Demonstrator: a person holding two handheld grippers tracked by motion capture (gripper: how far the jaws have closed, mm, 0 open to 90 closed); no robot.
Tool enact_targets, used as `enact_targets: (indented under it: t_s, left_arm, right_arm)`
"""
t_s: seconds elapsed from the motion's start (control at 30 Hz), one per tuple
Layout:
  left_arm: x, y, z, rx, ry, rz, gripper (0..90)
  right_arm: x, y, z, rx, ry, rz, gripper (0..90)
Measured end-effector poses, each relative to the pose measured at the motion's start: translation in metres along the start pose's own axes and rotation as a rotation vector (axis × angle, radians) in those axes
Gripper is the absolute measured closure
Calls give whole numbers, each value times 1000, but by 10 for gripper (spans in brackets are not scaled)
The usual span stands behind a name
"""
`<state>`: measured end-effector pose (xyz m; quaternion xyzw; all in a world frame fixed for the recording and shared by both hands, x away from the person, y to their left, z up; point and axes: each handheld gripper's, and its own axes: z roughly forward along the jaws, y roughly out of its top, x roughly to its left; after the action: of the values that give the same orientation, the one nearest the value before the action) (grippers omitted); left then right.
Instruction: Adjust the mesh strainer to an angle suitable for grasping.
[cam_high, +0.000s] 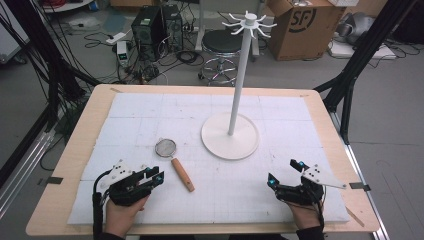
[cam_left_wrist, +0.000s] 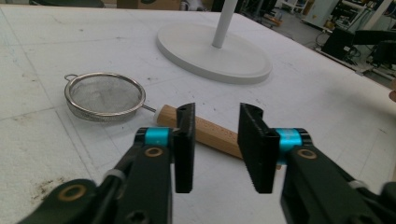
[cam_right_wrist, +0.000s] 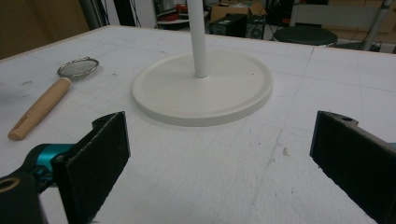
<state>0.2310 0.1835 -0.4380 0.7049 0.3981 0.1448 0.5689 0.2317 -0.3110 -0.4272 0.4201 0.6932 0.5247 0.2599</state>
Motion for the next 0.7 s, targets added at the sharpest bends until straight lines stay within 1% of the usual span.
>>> enact_targets:
  t_s: [0.03, 0.07, 0.13, 0.17, 0.2, 0.23, 0.27, 0.3, 0.33, 0.37, 0.4, 0.43, 0.57, 0.6, 0.63, 0.67, 0.7]
  left_arm:
    - [0, 0, 1, 7, 0, -2, 721]
    - [1, -1, 2, 28, -9, -2, 745]
    - [1, -2, 4, 37, -9, -2, 777]
    - [2, -2, 6, 55, -35, -25, 782]
    - [2, -2, 7, 62, -45, -27, 805]
    - [2, -2, 7, 62, -45, -27, 823]
    - [1, -3, 9, 76, -47, -24, 855]
    - [1, -3, 11, 93, -53, -25, 855]
    - [0, -3, 13, 109, -53, -28, 884]
    - [0, -4, 15, 121, -55, -29, 890]
    - [0, -5, 17, 137, -69, -30, 894]
    - [-3, -5, 19, 152, -83, -9, 896]
    - [-6, -6, 20, 151, -97, 3, 897]
    - [-6, -6, 21, 155, -104, 4, 897]
    - [-6, -6, 22, 167, -115, -6, 897]
    - [-6, -7, 23, 179, -117, -9, 897]
    - [-5, -7, 25, 198, -130, -27, 896]
  right_arm:
    - [0, 0, 0, -5, -4, 1, 39]
    - [-1, 0, 0, -4, -4, 1, 39]
    - [-1, 0, 0, -6, -8, 6, 39]
    - [-1, 0, 0, -3, -7, 12, 39]
    - [-1, 0, 0, -2, -5, 13, 39]
    - [-1, 0, 0, -2, -6, 15, 39]
    - [-1, 0, 0, -7, -5, 16, 39]
    - [-1, 0, 0, -7, -5, 16, 39]
    - [-1, 0, -1, -8, -6, 26, 39]
    - [-2, 0, -1, -9, -7, 24, 39]
    - [-3, 0, -1, -10, -9, 25, 39]
    - [-3, 0, -1, -10, -9, 27, 39]
    - [-3, -1, -1, -9, -19, 30, 38]
    - [-3, -1, -1, -11, -19, 37, 38]
    - [-3, 0, -1, -15, -20, 40, 38]
    - [-4, 0, -2, -17, -24, 44, 38]
    - [-4, 0, -2, -20, -24, 45, 38]
